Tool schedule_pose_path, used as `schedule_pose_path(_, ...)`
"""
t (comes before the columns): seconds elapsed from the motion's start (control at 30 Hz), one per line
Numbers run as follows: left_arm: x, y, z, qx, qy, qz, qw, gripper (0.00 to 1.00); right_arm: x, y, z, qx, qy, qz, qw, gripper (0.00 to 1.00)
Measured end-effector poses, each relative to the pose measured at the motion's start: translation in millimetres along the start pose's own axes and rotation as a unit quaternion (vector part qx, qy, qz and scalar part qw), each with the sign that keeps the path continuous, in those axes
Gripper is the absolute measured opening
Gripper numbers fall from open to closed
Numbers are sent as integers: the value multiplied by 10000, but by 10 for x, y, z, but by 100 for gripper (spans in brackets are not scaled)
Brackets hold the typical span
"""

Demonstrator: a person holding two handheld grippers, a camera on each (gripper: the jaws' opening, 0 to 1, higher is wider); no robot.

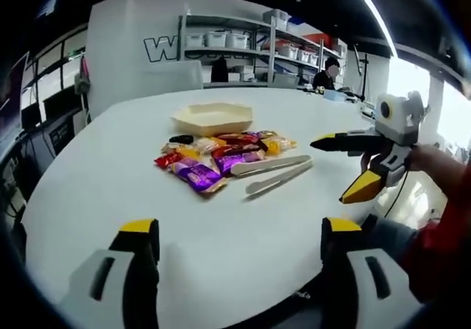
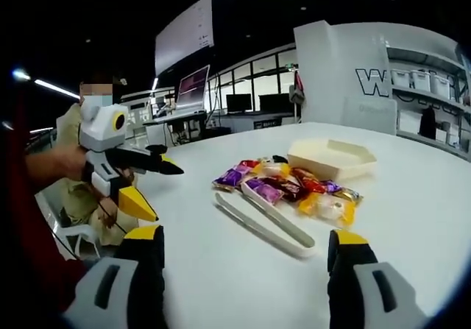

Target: Place the target food into the container with the food tongs after gripping and lifting it, then release it inside without dropping or visibly crushing the food.

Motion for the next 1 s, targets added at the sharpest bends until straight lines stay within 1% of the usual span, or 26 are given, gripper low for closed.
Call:
schedule_pose_path(0.03,-2,-9,6,-17,28,0,10000,86,-8,-9,0,9,-3,-14,10000,91)
schedule_pose_path(0.1,-3,-58,50,-162,132,20,9998,83,-22,-24,8,18,-9,-39,10000,90)
schedule_pose_path(0.17,7,-82,71,-219,144,44,9996,82,-26,-29,10,20,-13,-51,10000,90)
schedule_pose_path(0.3,65,-131,162,-526,145,141,9984,77,-34,-37,10,52,-12,-78,10000,88)
schedule_pose_path(0.37,94,-163,209,-676,111,166,9975,75,-52,-46,10,52,-13,-105,9999,88)
schedule_pose_path(0.5,125,-248,281,-862,-30,191,9961,74,-86,-55,8,62,28,-142,9999,86)
schedule_pose_path(0.63,102,-319,351,-1165,-75,160,9930,67,-119,-44,4,90,100,-249,9996,82)
schedule_pose_path(0.77,114,-369,375,-1335,-56,211,9908,62,-128,-38,10,95,115,-257,9996,81)
schedule_pose_path(0.83,101,-411,389,-1421,-41,156,9897,61,-137,-38,16,97,161,-284,9994,81)
schedule_pose_path(0.93,104,-430,437,-1515,-147,152,9882,60,-160,-42,18,91,247,-317,9992,80)
schedule_pose_path(1.0,112,-443,443,-1512,-155,152,9883,61,-164,-43,19,92,284,-331,9990,80)
Point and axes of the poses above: the point that each gripper's makers call its tool centre point, and the gripper's own axes: y roughly backward along the fingers, z roughly to its right, x roughly out of its top, the point moved 3 cm from there along y, roughly backward along the fingers
